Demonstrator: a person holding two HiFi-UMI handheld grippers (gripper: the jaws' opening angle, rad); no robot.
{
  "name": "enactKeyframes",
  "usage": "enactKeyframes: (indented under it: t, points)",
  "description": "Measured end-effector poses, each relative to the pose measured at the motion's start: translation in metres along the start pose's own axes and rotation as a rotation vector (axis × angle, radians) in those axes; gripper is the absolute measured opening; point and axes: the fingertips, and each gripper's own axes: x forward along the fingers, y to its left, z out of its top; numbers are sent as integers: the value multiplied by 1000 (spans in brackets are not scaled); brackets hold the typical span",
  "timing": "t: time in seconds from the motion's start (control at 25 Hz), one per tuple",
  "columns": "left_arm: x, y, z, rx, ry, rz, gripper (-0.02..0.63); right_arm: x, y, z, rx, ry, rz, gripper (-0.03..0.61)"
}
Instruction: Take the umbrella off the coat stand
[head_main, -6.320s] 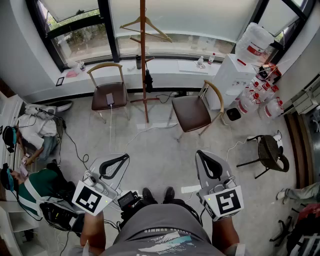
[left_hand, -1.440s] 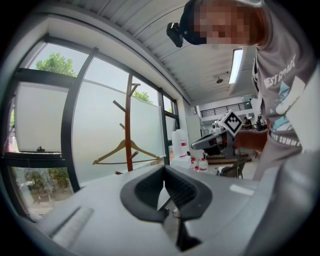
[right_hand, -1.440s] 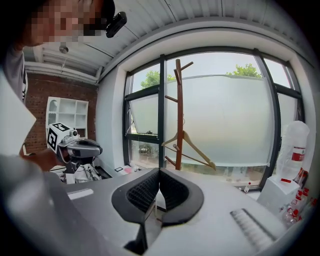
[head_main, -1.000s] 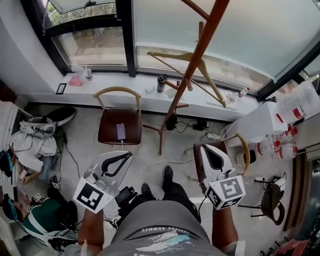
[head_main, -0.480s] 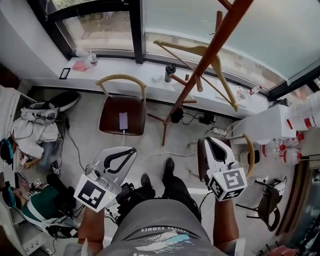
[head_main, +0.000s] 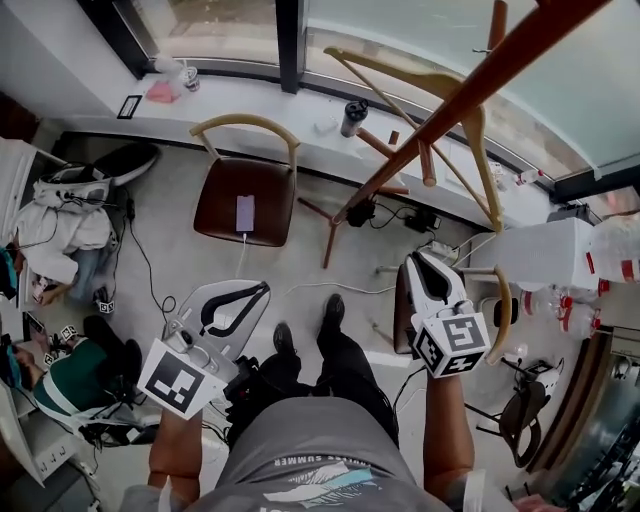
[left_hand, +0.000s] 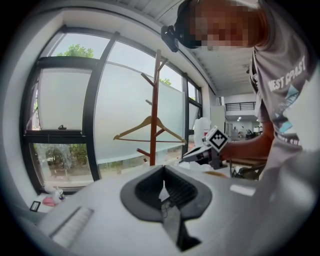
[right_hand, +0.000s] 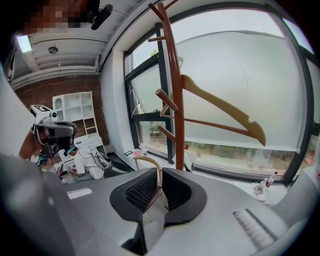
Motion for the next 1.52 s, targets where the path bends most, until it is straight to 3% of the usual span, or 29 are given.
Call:
enactKeyframes:
  t: [0.32,0.76,1.52]
  points:
    - [22,20,-25,-46,43,24,2,60,-21,-31,15,59,32,41]
    - [47,28,-56,4,51,13,2,128,-50,-90,17,143,53,71]
    - [76,43,-115,-85,124,41,2,195,-76,-155,1,230,80,84]
